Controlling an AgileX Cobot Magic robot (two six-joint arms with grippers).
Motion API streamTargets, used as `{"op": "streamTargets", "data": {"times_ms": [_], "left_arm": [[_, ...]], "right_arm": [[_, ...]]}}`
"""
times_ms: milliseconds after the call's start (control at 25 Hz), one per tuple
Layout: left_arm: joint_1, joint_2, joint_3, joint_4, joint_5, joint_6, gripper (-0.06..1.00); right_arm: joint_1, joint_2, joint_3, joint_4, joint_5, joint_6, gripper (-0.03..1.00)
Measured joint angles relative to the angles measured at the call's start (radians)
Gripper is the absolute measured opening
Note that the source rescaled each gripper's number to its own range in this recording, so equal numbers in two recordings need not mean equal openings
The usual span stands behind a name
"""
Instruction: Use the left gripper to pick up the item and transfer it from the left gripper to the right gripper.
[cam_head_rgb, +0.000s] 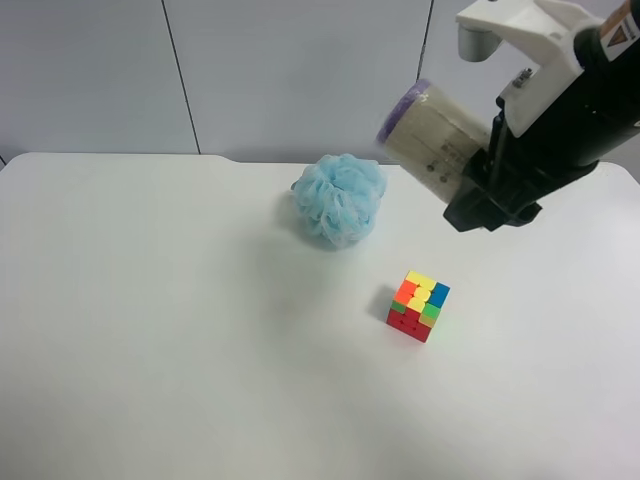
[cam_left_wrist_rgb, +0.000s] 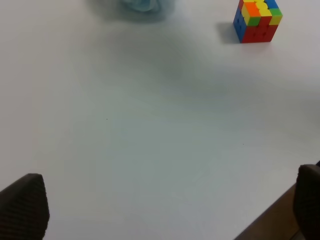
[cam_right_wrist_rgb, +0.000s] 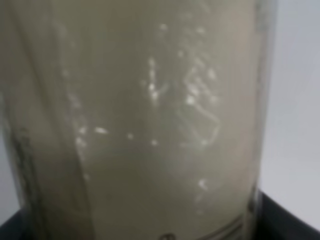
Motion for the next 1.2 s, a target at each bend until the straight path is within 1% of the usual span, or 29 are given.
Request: {"op": "streamTargets", "data": {"times_ms": [320,400,520,720,1200], "left_arm": [[0.000,0.000,0.000,0.001,0.000,-0.001,1.00],[0.000,0.000,0.000,0.001,0.000,-0.001,1.00],[0.000,0.000,0.000,0.002,0.000,-0.001,1.00],[0.000,0.000,0.000,0.002,0.000,-0.001,1.00],[0.000,0.000,0.000,0.002,0.000,-0.001,1.00]], "right_arm": [[-0.284,0.014,0.000,-0.025,-0.095,0.029,0.00],[-0.338,0.042,0.000,-0.025,-0.104,0.031,0.00],[-0.394,0.120,0.000,-0.022,-0.142,0.044,0.00],[-0.439,0.269,0.000,-0.021,-0.226,0.081,0.00],[-0.442,0.573,-0.001,-0.020,-0.327,0.091,0.00]]}}
